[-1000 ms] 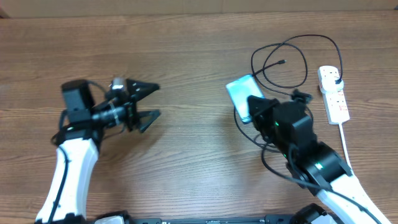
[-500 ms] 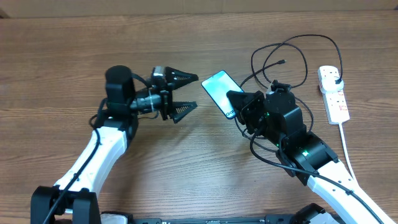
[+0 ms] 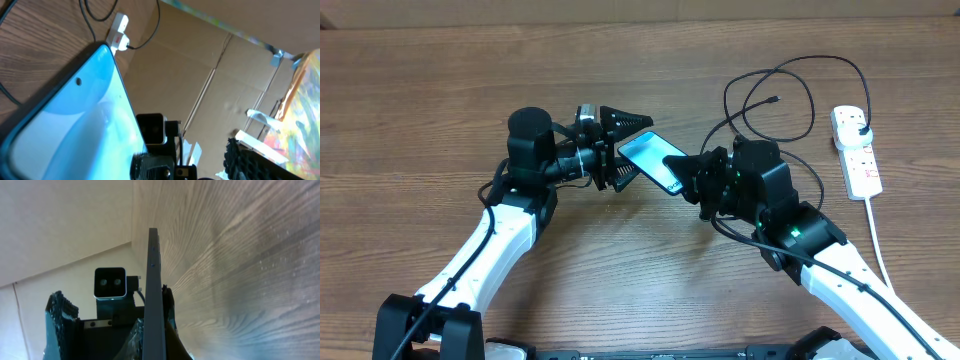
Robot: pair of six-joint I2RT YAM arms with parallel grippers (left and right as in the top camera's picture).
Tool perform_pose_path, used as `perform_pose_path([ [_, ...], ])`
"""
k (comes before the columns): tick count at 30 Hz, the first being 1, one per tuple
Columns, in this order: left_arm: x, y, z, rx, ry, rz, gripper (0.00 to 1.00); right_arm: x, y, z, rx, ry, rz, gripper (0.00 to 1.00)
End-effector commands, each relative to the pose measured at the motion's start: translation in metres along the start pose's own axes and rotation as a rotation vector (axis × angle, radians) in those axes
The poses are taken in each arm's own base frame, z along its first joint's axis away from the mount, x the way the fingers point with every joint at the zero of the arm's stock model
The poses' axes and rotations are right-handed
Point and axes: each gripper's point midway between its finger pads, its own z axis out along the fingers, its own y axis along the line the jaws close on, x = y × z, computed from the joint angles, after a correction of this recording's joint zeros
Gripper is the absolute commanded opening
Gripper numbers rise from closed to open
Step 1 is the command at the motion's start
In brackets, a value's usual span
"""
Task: Plug charger to phone and switch on socket
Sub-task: 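Close the left gripper on the phone's free end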
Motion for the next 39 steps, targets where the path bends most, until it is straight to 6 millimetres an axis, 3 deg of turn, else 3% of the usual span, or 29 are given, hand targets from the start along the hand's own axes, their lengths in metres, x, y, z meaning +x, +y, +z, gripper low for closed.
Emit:
perform_pose_path([
  [1, 0.001, 0.000, 0.007, -0.002, -0.012, -0.002, 0.83, 0.015, 0.011, -0.002, -0.020, 0.084, 0.066, 0.04],
  [7, 0.005, 0.002, 0.011, -0.007, -0.003, 0.000, 0.67, 0.018, 0.011, -0.002, -0.017, 0.097, 0.091, 0.04],
  [15, 0.004, 0.004, 0.011, -0.013, -0.007, -0.008, 0.38, 0.025, 0.010, -0.003, -0.010, 0.139, 0.090, 0.04],
  [22, -0.002, 0.007, 0.011, -0.020, -0.045, -0.024, 0.31, 0.028, 0.010, -0.003, -0.007, 0.158, 0.087, 0.04],
  [26, -0.012, 0.021, 0.009, -0.066, -0.103, -0.088, 0.32, 0.030, 0.009, -0.004, -0.006, 0.169, 0.068, 0.04],
  [29, -0.017, 0.030, 0.008, -0.095, -0.135, -0.126, 0.27, 0.030, 0.008, -0.004, -0.001, 0.168, 0.058, 0.04],
  [33, -0.018, 0.030, 0.008, -0.094, -0.137, -0.125, 0.16, 0.030, 0.008, -0.004, -0.001, 0.168, 0.058, 0.04],
  [39, -0.017, 0.029, 0.008, -0.091, -0.131, -0.121, 0.14, 0.029, 0.008, -0.004, -0.001, 0.166, 0.058, 0.04],
])
